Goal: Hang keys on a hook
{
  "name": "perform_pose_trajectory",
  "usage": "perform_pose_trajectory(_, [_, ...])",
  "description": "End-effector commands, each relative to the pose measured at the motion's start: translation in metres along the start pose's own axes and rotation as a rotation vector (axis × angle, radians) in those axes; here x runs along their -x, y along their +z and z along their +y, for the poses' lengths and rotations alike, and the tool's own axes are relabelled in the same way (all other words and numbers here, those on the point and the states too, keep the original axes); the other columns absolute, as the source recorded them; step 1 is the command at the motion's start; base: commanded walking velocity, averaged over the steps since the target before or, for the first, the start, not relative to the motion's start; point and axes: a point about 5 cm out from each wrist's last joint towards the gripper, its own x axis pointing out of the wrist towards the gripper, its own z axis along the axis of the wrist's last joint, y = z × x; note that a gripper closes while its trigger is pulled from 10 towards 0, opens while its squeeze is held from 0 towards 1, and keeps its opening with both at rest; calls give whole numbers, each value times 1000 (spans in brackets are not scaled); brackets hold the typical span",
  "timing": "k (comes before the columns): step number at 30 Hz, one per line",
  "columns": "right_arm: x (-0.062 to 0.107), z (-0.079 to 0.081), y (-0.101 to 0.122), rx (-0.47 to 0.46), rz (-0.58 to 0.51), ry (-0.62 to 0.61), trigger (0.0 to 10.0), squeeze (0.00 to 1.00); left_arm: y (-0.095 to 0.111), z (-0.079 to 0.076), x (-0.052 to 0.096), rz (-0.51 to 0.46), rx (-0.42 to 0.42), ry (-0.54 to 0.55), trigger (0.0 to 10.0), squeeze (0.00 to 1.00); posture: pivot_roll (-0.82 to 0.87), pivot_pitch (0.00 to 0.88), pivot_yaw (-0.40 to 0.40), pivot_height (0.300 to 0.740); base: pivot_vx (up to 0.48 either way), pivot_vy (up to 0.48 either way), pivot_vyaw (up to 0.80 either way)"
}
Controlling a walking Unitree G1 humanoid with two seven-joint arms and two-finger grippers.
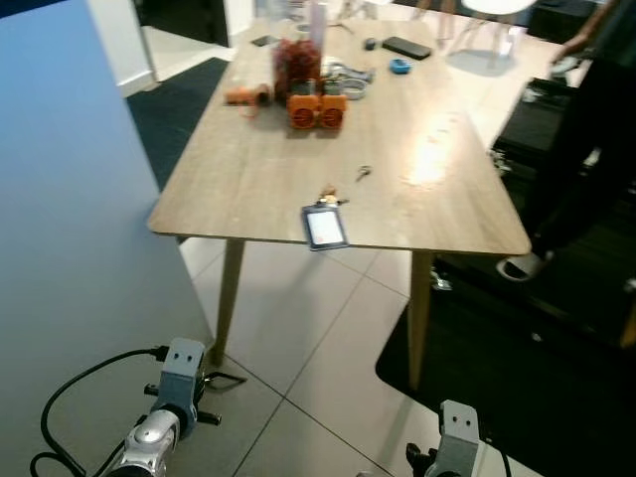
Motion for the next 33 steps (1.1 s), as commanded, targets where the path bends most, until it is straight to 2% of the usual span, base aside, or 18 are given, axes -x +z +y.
perform_pose_trajectory(1, [0,1,-3,-8,14,-1,10000,0,-7,-2,1,31,18,2,10000,0,102,49,-4,740,0,0,0])
perform_pose_trajectory(3, [0,1,-3,-3,16,0,10000,0,-9,-3,1,53,15,11,10000,0,103,48,-7,740,0,0,0])
perform_pose_trajectory(5, [0,0,-2,12,19,7,10000,0,-10,-7,1,47,-2,-29,10000,0,103,50,-10,740,0,0,0])
perform_pose_trajectory(9, [-1,3,0,38,20,22,10000,0,-10,-9,1,38,-27,-10,10000,0,99,55,-13,740,0,0,0])
perform_pose_trajectory(11, [-1,4,1,43,18,28,10000,0,-11,-9,2,35,-5,-12,10000,0,97,60,-8,740,0,0,0])
perform_pose_trajectory(13, [-1,4,2,48,15,31,10000,0,-8,-10,2,-20,42,-26,10000,0,96,62,-4,740,0,0,0])
perform_pose_trajectory(14, [-2,4,3,55,10,33,10000,0,-6,-10,3,-53,100,-18,10000,0,96,64,-3,740,0,0,0])
perform_pose_trajectory(19, [-2,5,4,78,7,38,10000,0,-3,-8,1,-58,131,27,10000,0,98,66,-10,740,0,0,480])
perform_pose_trajectory(21, [-2,5,4,94,13,45,10000,0,-6,-13,-1,0,75,-36,10000,0,100,64,-16,740,0,0,800])
perform_pose_trajectory(22, [-2,5,4,94,13,45,10000,0,-6,-13,-1,0,75,-36,10000,0,100,64,-16,740,0,0,800])
perform_pose_trajectory(23, [-2,5,4,99,11,46,10000,0,-8,-15,-1,27,8,-48,10000,0,98,61,-17,740,0,0,800])
perform_pose_trajectory(24, [-2,5,5,100,10,46,10000,0,-9,-16,0,33,-11,-48,10000,0,98,61,-17,740,0,0,800])
perform_pose_trajectory(30, [-3,4,8,108,1,46,10000,0,-14,-15,0,75,-15,-32,10000,0,88,53,-18,740,0,0,800])
perform_pose_trajectory(33, [-3,4,10,112,-6,48,10000,0,-15,-15,1,72,-57,-38,10000,0,83,48,-20,740,0,0,800])
